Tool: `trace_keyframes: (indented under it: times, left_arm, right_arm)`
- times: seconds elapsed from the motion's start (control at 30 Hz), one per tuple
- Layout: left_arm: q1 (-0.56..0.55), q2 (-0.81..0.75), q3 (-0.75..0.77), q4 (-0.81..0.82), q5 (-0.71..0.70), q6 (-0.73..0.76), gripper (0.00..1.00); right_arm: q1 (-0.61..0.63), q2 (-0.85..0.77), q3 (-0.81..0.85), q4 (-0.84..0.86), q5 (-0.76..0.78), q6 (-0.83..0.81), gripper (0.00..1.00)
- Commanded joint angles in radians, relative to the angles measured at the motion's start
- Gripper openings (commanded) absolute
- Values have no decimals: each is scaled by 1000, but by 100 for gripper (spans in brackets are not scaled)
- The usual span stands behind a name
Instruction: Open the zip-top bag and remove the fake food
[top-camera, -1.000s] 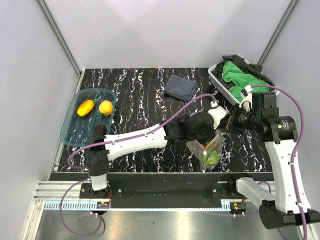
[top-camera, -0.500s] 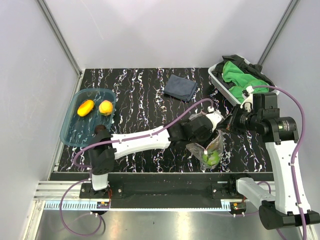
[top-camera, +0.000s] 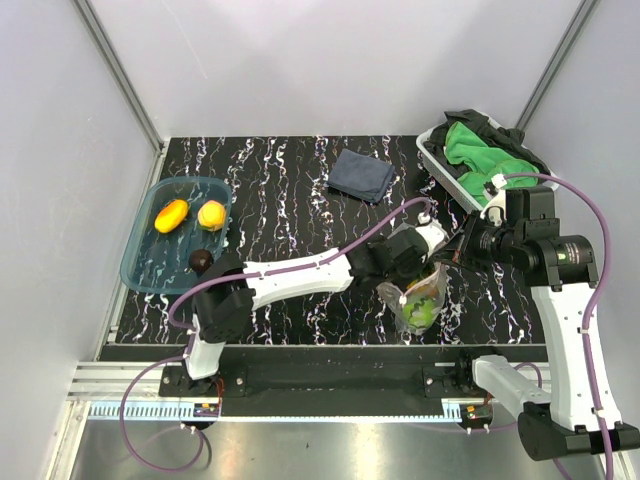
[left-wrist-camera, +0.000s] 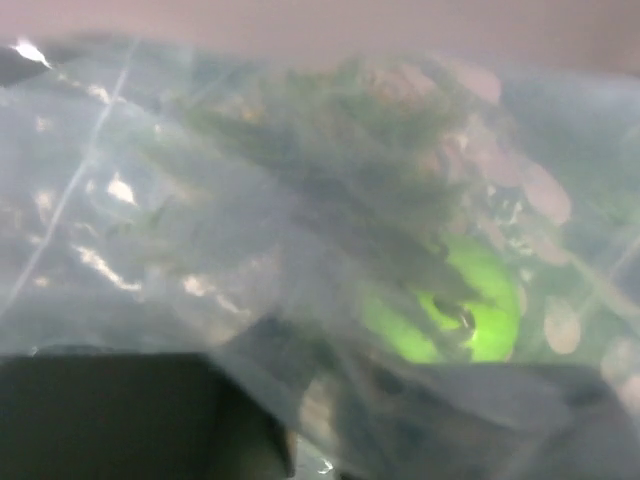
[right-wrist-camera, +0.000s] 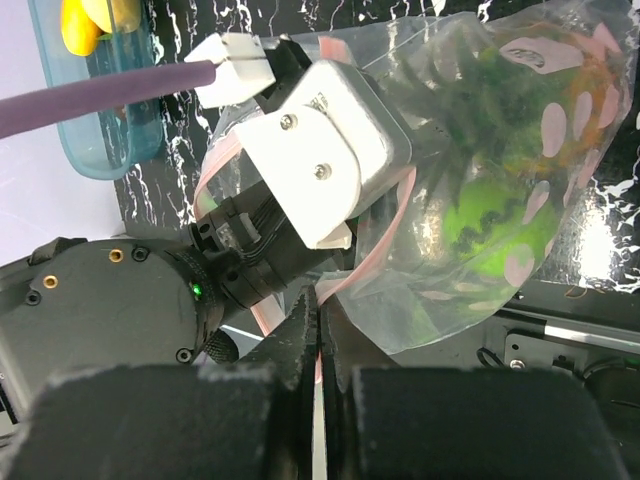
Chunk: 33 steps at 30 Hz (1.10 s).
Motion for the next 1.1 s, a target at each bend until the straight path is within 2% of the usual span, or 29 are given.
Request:
trace_keyframes:
  times: [0.0, 0.6, 0.9, 1.07]
  left_arm:
    - [4, -30, 57, 7, -6, 62, 0]
    - [4, -236, 77, -54, 122, 122, 0]
    - [4, -314, 22, -78, 79, 147, 0]
    - [5, -325, -20, -79, 83, 151, 0]
  right_arm:
    - [5, -15, 6, 13, -20, -17, 0]
    - [3, -45, 9, 6, 130, -45, 0]
    - [3, -65, 43, -45, 259, -43, 0]
    - [5, -62, 61, -40, 254, -42, 0]
